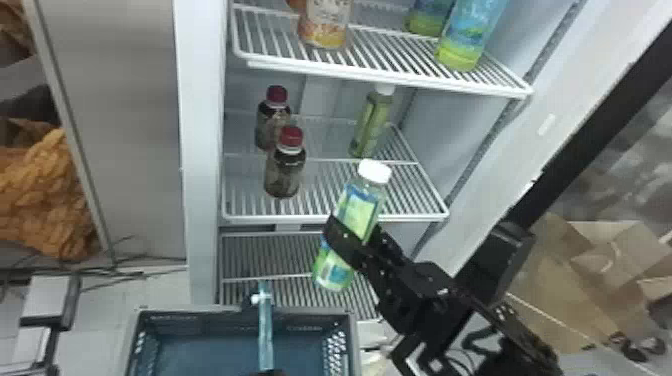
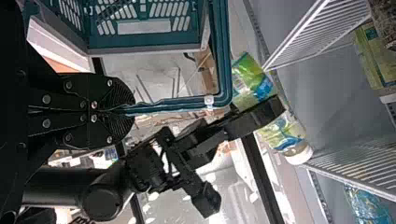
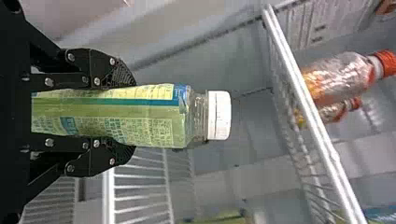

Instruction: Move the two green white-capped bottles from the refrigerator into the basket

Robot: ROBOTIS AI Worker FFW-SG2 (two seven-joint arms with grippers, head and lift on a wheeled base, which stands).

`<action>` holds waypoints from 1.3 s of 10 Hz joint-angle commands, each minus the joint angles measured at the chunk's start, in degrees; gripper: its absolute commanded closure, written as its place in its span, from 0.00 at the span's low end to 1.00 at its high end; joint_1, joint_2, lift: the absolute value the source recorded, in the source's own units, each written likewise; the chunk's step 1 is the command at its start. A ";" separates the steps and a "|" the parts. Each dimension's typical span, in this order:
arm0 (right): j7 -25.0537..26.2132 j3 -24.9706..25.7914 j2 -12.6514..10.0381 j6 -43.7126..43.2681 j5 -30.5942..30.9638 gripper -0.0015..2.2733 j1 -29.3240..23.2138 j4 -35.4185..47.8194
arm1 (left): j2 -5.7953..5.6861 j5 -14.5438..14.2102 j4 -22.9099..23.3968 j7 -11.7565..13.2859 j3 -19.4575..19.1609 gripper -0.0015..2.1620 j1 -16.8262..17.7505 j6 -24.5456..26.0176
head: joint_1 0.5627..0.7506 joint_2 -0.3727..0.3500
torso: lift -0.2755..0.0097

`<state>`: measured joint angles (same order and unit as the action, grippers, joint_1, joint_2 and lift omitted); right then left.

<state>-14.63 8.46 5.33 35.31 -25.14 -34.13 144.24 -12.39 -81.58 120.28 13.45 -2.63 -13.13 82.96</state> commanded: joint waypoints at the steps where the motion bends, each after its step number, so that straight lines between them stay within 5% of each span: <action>1: -0.05 -0.12 -0.14 3.22 -1.37 0.38 -3.41 3.77 | 0.00 0.00 0.03 0.00 0.00 0.53 -0.08 0.00 | 0.70 0.07 | 0.04; 13: 2.06 -2.52 0.65 19.25 -6.85 0.38 -15.22 12.35 | -0.09 0.23 0.03 0.00 0.23 0.53 -0.08 0.00 | 0.70 0.16 | 0.04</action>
<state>-12.59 5.79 5.98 53.66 -31.78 -48.89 156.11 -12.48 -81.31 120.27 13.45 -2.40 -13.21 82.96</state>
